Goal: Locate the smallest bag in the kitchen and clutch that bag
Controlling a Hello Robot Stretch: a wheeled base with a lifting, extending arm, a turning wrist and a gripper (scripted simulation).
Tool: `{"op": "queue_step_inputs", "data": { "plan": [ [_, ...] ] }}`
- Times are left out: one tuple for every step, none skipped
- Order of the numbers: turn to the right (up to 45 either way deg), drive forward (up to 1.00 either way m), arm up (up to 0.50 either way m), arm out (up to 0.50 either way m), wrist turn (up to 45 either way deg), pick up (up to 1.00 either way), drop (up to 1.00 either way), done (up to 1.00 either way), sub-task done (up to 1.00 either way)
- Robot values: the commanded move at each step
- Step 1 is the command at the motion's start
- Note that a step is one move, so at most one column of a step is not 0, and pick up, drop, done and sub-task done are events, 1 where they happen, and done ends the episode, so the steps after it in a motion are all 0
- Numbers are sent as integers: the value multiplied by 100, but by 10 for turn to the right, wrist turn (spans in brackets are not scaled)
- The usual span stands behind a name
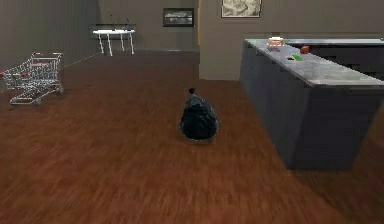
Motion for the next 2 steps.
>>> {"op": "queue_step_inputs", "data": {
  "plan": [
    [0, 100, 0, 0, 0, 0, 0, 0, 0],
    [90, 0, 0, 0, 0, 0, 0, 0, 0]
  ]
}}
